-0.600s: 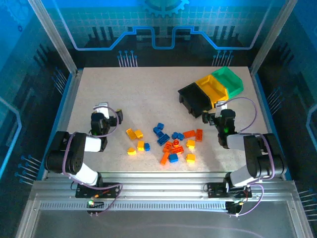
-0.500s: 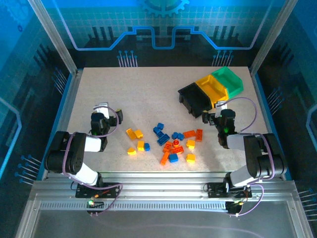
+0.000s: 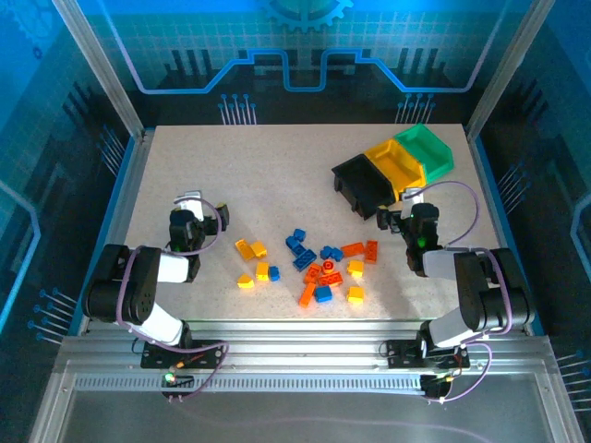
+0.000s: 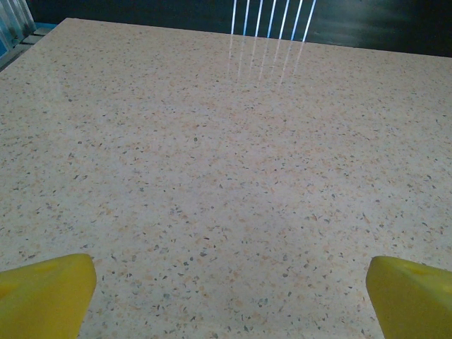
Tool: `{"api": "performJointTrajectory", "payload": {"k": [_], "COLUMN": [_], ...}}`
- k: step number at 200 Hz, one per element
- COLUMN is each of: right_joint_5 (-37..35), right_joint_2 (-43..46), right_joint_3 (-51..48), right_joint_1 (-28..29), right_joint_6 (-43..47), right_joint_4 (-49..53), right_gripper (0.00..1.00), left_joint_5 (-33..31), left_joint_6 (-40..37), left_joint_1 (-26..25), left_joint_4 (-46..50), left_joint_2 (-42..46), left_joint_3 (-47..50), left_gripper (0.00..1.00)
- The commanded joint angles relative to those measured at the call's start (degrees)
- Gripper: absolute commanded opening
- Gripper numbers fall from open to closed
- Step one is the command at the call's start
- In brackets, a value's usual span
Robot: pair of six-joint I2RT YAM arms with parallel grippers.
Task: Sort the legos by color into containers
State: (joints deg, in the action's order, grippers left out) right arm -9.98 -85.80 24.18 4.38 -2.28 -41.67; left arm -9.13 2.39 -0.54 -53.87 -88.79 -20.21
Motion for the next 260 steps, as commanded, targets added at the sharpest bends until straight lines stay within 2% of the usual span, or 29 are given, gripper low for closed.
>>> {"api": "performJointTrajectory", "payload": {"k": [1,74,84,113,130,151,160,176,186,195,204,215,225,247,260], "right_joint_5": [0.3,0.3,-3.0,-5.4,-6.2,-11.5,-16.0,-27.1,-29.3,-25.7,-17.1,-10.3,-2.2,4.1,8.7], "right_joint_2": [-0.2,-0.2,1.2,7.1,10.1,13.6,14.8,16.6,17.4,17.8,18.1,17.1,15.0,12.2,11.8], "right_joint_3": [-0.2,-0.2,0.6,8.5,9.4,11.4,12.9,14.3,15.5,16.0,16.8,19.0,20.6,21.7,21.8], "right_joint_1": [-0.2,-0.3,0.2,0.3,1.1,2.1,3.1,4.7,3.8,1.8,-1.3,-5.2,-8.6,-9.3,-9.3], "right_joint_6": [1.0,1.0,0.0,-1.2,-1.9,-5.2,-5.8,-9.5,-14.9,-20.7,-26.1,-36.3,-38.3,-36.0,-35.1], "right_joint_4": [-2.9,-2.9,-0.7,18.3,21.1,26.9,30.7,33.2,35.5,37.1,40.4,46.9,48.2,46.1,44.6], "right_gripper": [1.00,1.00,1.00,1.00,1.00,1.00,1.00,1.00,1.00,1.00,1.00,1.00,1.00,1.00,1.00], "left_joint_5": [0.7,0.6,0.3,-4.7,-6.1,-6.4,-7.5,-10.2,-12.4,-14.1,-15.3,-15.8,-15.4,-1.4,3.7], "left_joint_6": [-1.4,-1.5,-1.3,0.4,1.4,4.4,6.9,13.4,19.6,26.4,33.4,41.2,48.7,52.0,54.7], "left_joint_1": [0.1,0.0,0.0,0.0,0.0,0.0,0.0,0.2,0.3,0.7,1.6,3.0,4.6,10.3,12.4], "left_joint_4": [0.0,0.0,0.4,16.7,22.5,24.5,25.4,28.7,29.7,33.8,40.2,49.3,56.8,54.5,52.1], "left_joint_2": [-0.2,-0.2,0.5,8.9,11.5,15.2,16.4,17.9,18.2,19.0,20.1,21.5,22.3,22.9,23.3], "left_joint_3": [-1.2,-1.2,-1.3,-6.4,-9.1,-10.8,-11.8,-14.7,-15.8,-17.0,-18.8,-20.9,-22.7,-21.0,-19.4], "left_gripper": [0.99,0.99,0.99,0.99,0.99,0.99,0.99,0.99,0.99,0.99,0.99,0.99,0.99,0.99,0.99]}}
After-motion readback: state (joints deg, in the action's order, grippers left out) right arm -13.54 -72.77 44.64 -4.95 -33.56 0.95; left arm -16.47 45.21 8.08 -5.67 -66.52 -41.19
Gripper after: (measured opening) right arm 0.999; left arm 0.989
